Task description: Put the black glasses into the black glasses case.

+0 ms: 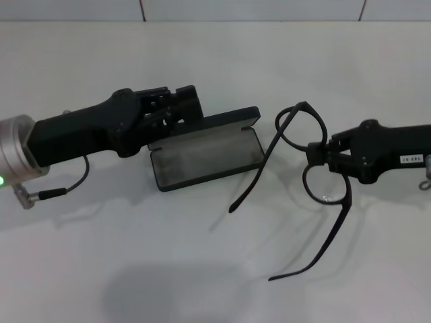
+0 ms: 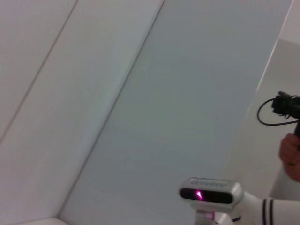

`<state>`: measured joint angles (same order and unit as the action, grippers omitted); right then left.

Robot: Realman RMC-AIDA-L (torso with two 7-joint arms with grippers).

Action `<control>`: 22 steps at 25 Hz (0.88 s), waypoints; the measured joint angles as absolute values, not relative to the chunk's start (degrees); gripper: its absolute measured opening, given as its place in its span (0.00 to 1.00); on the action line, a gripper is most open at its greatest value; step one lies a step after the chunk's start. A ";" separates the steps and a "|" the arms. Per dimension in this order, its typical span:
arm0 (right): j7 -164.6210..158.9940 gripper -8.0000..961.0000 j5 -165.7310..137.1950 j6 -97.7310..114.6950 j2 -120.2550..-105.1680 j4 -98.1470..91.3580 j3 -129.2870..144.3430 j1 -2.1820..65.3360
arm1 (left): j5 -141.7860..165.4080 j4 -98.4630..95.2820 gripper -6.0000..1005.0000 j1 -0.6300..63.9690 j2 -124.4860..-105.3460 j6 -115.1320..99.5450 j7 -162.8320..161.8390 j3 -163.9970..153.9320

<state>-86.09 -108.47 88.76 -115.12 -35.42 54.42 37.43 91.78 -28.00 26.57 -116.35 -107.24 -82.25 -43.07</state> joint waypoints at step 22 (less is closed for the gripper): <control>-79.26 0.10 -102.67 89.99 -115.60 -37.79 57.03 39.72 | 93.93 -27.32 0.01 30.51 -119.03 -107.40 -80.33 -48.78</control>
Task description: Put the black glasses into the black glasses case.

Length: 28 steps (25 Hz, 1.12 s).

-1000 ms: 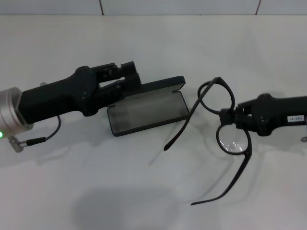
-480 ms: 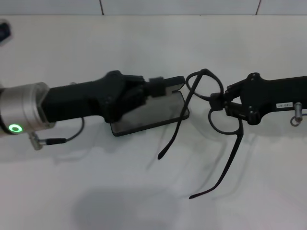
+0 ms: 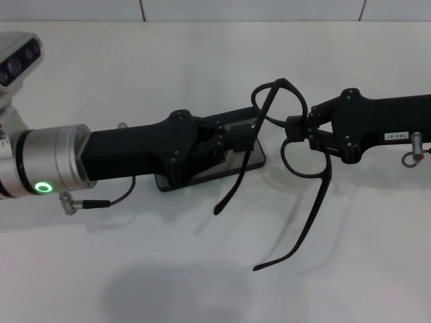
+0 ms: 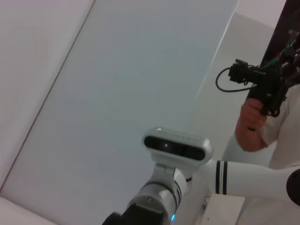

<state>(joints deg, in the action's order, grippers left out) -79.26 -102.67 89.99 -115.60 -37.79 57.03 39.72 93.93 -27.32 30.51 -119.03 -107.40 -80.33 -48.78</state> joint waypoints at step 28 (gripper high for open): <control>-81.36 0.10 -101.13 90.50 -115.85 -35.59 57.22 39.75 | 91.23 -27.16 0.01 30.38 -118.29 -112.26 -77.05 -51.58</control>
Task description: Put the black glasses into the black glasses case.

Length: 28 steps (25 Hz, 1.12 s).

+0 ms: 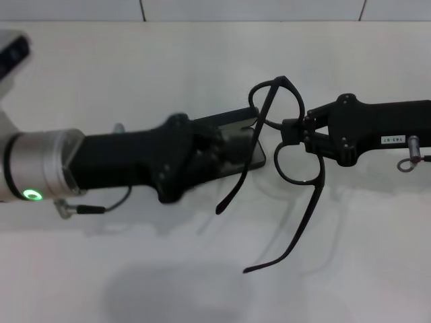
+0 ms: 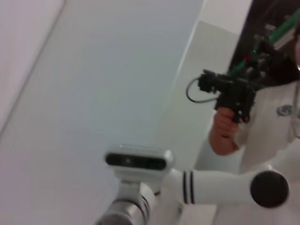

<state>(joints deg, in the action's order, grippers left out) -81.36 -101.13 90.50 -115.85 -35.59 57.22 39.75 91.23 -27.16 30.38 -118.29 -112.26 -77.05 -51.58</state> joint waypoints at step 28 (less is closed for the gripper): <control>-84.42 0.10 -94.97 97.32 -115.97 -33.35 57.67 41.14 | 92.75 -24.37 0.01 33.32 -119.72 -104.42 -64.79 -54.67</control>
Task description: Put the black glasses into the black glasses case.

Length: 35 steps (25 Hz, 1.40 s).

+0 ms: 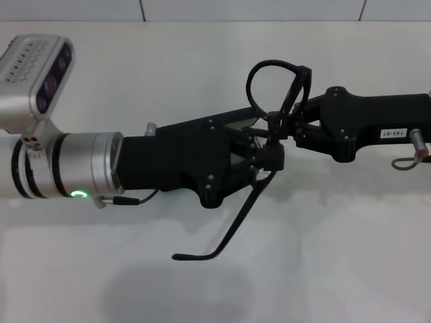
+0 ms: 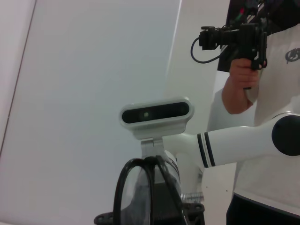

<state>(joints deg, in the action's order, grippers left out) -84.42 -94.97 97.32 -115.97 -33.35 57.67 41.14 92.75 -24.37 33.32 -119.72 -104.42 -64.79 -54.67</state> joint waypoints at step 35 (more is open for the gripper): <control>-84.46 0.08 -92.63 97.39 -116.01 -32.53 58.10 41.49 | 89.47 -20.49 0.01 35.14 -120.32 -103.18 -62.46 -54.76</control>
